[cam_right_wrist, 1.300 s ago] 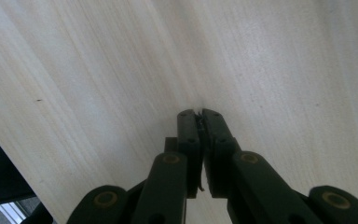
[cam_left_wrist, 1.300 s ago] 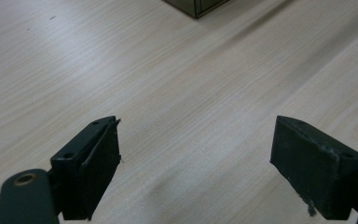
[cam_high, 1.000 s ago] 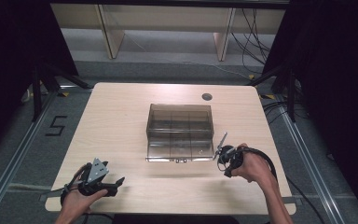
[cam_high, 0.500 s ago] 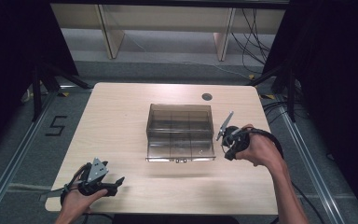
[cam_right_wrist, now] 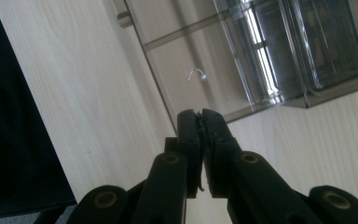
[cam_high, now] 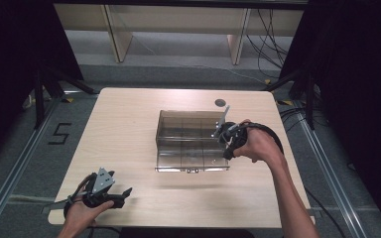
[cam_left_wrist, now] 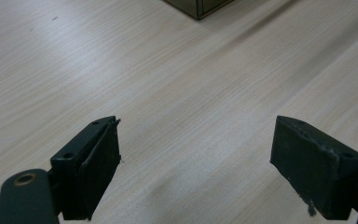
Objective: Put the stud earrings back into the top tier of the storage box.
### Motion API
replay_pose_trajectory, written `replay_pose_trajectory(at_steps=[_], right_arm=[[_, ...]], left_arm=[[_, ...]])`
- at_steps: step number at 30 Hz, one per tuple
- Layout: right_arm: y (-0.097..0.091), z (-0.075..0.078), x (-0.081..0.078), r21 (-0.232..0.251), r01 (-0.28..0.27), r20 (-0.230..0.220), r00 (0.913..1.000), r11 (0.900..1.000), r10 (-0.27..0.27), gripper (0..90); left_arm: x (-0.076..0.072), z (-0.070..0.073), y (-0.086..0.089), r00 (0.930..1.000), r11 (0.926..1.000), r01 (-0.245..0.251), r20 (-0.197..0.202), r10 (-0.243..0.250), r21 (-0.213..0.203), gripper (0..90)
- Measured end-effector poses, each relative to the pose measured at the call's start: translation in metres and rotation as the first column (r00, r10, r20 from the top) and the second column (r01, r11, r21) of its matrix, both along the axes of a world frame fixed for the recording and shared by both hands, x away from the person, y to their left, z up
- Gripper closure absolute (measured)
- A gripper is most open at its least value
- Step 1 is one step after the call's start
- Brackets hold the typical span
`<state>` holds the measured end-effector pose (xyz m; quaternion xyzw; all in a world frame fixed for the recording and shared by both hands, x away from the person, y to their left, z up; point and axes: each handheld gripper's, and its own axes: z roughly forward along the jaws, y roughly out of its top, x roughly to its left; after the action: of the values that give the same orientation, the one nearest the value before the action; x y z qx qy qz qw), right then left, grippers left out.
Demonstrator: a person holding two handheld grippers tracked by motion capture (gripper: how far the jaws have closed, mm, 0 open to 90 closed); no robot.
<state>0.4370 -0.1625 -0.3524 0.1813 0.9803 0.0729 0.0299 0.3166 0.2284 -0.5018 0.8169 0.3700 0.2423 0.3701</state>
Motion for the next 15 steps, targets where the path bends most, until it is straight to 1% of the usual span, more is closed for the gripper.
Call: replay_pose_trajectory(at_steps=[1,2,3,4,5,6,7,8,9,10,12,13,15], right_arm=[[0.002,-0.001,0.001,-0.002,0.006,-0.006,1.0,1.0,-0.006,87.2],[0.004,-0.002,0.003,-0.003,-0.007,-0.008,0.9999,1.0,0.007,87.2],[0.006,-0.003,0.004,-0.007,-0.003,-0.011,0.9999,1.0,0.003,87.2],[0.008,-0.004,0.006,-0.008,-0.008,-0.014,0.9999,0.9999,0.008,87.2],[0.008,-0.007,0.009,0.001,-0.038,-0.008,0.9992,0.9993,0.038,87.1],[0.011,-0.007,0.008,-0.009,-0.007,-0.015,0.9999,0.9999,0.007,87.2],[0.011,-0.009,0.011,-0.005,-0.029,-0.014,0.9995,0.9996,0.029,87.2],[0.013,-0.011,0.012,-0.011,-0.012,-0.019,0.9998,0.9999,0.011,87.2],[0.013,-0.012,0.013,-0.011,-0.027,-0.016,0.9995,0.9996,0.027,87.2],[0.013,-0.013,0.015,-0.007,-0.031,-0.021,0.9993,0.9995,0.031,87.2],[0.015,-0.014,0.015,-0.014,-0.005,-0.032,0.9995,0.9999,0.005,87.2],[0.014,-0.016,0.018,-0.006,-0.024,-0.027,0.9993,0.9997,0.024,87.1],[0.015,-0.018,0.019,-0.009,-0.023,-0.034,0.9992,0.9997,0.023,87.2]], left_arm=[[0.0,0.0,0.0,1.0,1.0,0.0,0.0,0.0,0.001,15.1],[0.0,0.0,0.0,1.0,1.0,0.0,0.001,0.0,0.0,15.1],[0.0,0.0,0.0,1.0,1.0,-0.004,0.004,0.004,-0.003,15.1],[0.0,-0.001,0.0,0.9999,0.9999,-0.014,0.01,0.013,0.005,15.1],[0.0,-0.001,0.0,0.9998,0.9999,-0.014,0.011,0.014,0.007,15.1],[0.0,0.0,0.0,0.9999,0.9999,-0.012,0.008,0.012,0.006,15.1],[0.0,0.0,0.001,1.0,1.0,-0.005,-0.004,0.005,0.008,15.0],[0.0,0.0,0.001,0.9999,1.0,-0.006,-0.008,0.006,0.001,15.1],[0.0,0.0,0.001,1.0,1.0,-0.003,-0.007,0.003,0.003,15.1],[0.0,0.0,0.001,0.9999,1.0,-0.002,-0.01,0.002,-0.003,15.1],[0.0,0.0,0.001,1.0,1.0,-0.002,-0.009,0.002,-0.002,15.0],[0.0,0.0,0.001,1.0,1.0,-0.002,-0.009,0.002,-0.002,15.1],[0.0,0.0,0.0,1.0,1.0,-0.002,-0.009,0.002,-0.002,15.1]])
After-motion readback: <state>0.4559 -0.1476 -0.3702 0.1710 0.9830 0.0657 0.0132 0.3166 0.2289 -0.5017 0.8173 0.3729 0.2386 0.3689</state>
